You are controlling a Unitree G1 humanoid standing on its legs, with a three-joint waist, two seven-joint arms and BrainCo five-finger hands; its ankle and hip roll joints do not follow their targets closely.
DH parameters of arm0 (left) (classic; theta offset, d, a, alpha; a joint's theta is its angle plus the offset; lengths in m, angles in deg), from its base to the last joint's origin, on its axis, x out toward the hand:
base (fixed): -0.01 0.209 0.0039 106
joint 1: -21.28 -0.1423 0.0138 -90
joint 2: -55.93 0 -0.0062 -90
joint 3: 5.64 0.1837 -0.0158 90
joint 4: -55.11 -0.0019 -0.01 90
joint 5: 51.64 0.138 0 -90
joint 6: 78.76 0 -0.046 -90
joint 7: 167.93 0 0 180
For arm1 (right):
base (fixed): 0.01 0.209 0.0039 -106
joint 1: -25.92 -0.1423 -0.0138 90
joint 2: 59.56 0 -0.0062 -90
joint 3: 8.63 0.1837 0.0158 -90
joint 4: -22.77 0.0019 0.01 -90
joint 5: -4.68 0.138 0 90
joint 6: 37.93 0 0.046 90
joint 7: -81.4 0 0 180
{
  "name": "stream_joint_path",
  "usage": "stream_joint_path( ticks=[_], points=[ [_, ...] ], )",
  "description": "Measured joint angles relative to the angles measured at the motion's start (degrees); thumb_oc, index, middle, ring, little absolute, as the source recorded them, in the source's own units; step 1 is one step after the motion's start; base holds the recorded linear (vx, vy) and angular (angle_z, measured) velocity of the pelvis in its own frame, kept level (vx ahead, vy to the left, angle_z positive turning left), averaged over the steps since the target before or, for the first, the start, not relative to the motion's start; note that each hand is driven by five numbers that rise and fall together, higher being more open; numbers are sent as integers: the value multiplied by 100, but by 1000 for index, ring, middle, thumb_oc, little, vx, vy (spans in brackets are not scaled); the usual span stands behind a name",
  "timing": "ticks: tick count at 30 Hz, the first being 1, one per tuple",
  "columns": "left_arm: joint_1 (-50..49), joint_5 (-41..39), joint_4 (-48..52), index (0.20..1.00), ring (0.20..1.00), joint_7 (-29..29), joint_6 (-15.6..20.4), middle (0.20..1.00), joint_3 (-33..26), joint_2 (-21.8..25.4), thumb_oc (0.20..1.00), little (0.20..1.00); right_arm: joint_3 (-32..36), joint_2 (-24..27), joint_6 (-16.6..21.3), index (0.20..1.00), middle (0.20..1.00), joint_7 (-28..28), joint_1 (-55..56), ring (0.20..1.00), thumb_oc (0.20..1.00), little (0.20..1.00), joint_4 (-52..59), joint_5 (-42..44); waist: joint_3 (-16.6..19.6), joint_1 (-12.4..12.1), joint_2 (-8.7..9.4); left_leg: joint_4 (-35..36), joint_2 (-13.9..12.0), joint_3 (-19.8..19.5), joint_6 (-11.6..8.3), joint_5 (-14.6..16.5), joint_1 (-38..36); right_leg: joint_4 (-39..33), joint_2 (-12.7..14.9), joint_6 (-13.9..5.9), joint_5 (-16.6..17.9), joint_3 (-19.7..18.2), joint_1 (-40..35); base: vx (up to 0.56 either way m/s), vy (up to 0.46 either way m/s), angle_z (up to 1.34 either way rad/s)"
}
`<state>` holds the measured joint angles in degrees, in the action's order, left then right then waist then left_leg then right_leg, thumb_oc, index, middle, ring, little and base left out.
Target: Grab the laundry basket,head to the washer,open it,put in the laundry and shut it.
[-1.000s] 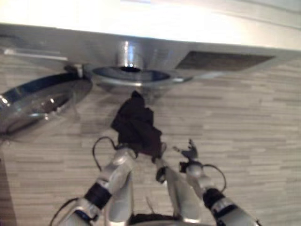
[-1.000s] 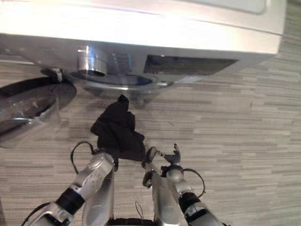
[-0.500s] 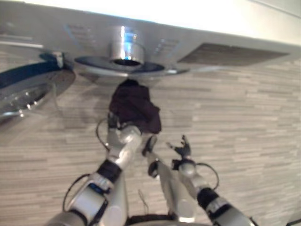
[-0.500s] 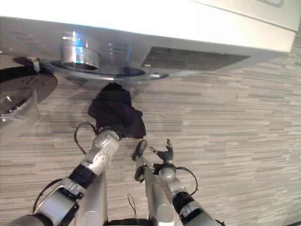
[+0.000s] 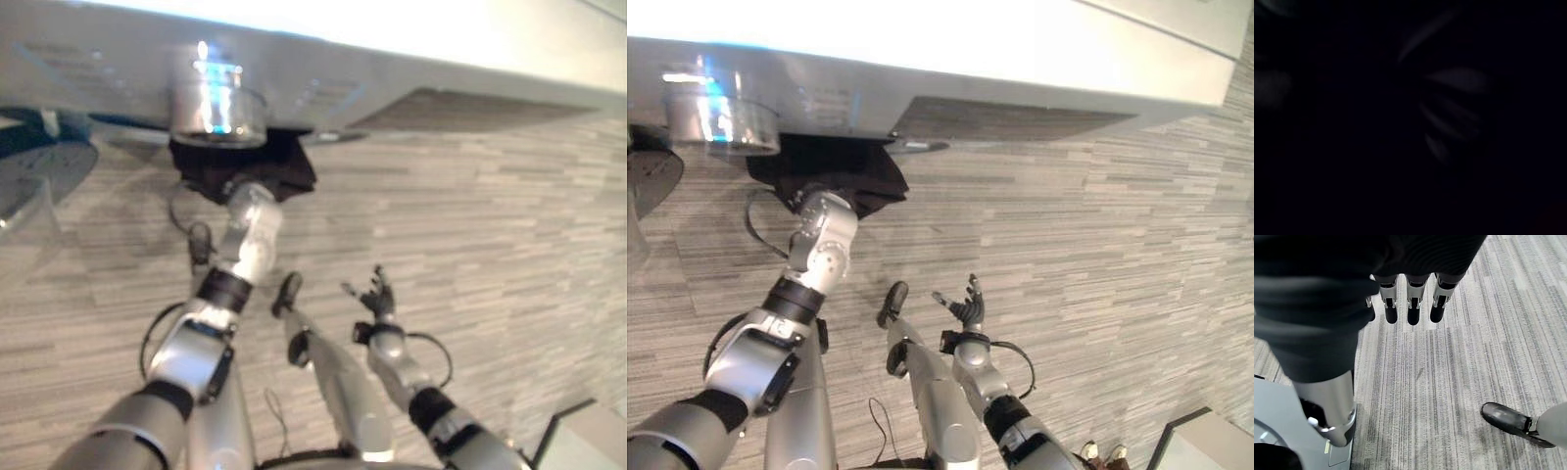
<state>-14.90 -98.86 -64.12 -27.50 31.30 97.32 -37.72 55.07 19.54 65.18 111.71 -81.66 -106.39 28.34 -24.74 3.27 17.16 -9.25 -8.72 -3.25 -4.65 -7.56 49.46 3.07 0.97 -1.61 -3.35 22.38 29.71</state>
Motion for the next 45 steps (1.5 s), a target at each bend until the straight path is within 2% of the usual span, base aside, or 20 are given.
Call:
stream_joint_path(
  ticks=[7, 11, 19, 25, 29, 37, 45],
  points=[
    [592, 147, -401, 200, 200, -202, 106, 200, -258, 261, 200, 200, -1, 88, 67, 1000, 1000, -86, 2, 1000, 1000, 1000, 108, 8, 52, 29, 69, -2, 6, 116, 2, 2, 115, -277, -3, -36, 201, -115, 54, 24, 52, -6],
    [1214, 79, -989, 200, 200, -301, 110, 200, -307, 703, 200, 200, 27, 333, 161, 1000, 1000, -119, 0, 1000, 1000, 1000, 399, 23, 124, 138, 150, -108, -20, 188, 4, 2, 442, -345, -10, -54, 354, -202, 346, 34, 46, -12],
    [1908, -586, -1575, 200, 200, -316, 258, 200, -604, 1294, 200, 200, -49, 568, 152, 1000, 1000, -314, 3, 1000, 1000, 1000, 643, 171, 128, 163, 154, -267, -20, 201, 8, 7, 802, -481, -36, -76, 509, -256, 573, 42, 54, -3],
    [2718, -838, -2280, 200, 200, -385, 186, 200, -300, 1621, 200, 200, -43, 898, 160, 1000, 1000, -443, -21, 1000, 1000, 1000, 1012, 232, 138, 282, 168, -390, 10, 267, 51, 33, 1078, -554, -1, -146, 667, -369, 797, 38, 78, -7],
    [3664, -932, -2750, 200, 200, -357, -43, 200, 108, 1940, 200, 200, 92, 1328, 150, 1000, 1000, -561, -3, 1000, 1000, 1000, 1457, 222, 142, 374, 173, -608, -4, 400, 154, 90, 1439, -688, 11, -207, 868, -507, 1053, 67, 91, -14],
    [4616, -908, -2841, 200, 200, -240, -170, 200, 768, 2346, 200, 200, 449, 1828, 23, 1000, 1000, -707, 33, 1000, 1000, 1000, 1874, 106, 144, 380, 168, -734, 44, 503, 217, 130, 1560, -763, 98, -283, 1000, -617, 1123, 59, 87, -3],
    [4917, -824, -2822, 200, 200, -117, -227, 200, 1628, 2568, 200, 200, 1173, 2459, -110, 1000, 1000, -848, 74, 1000, 1000, 1000, 2402, 91, 142, 450, 163, -776, 66, 686, 340, 97, 1720, -785, 198, -377, 1187, -880, 1333, 34, 58, -7]
  ],
)
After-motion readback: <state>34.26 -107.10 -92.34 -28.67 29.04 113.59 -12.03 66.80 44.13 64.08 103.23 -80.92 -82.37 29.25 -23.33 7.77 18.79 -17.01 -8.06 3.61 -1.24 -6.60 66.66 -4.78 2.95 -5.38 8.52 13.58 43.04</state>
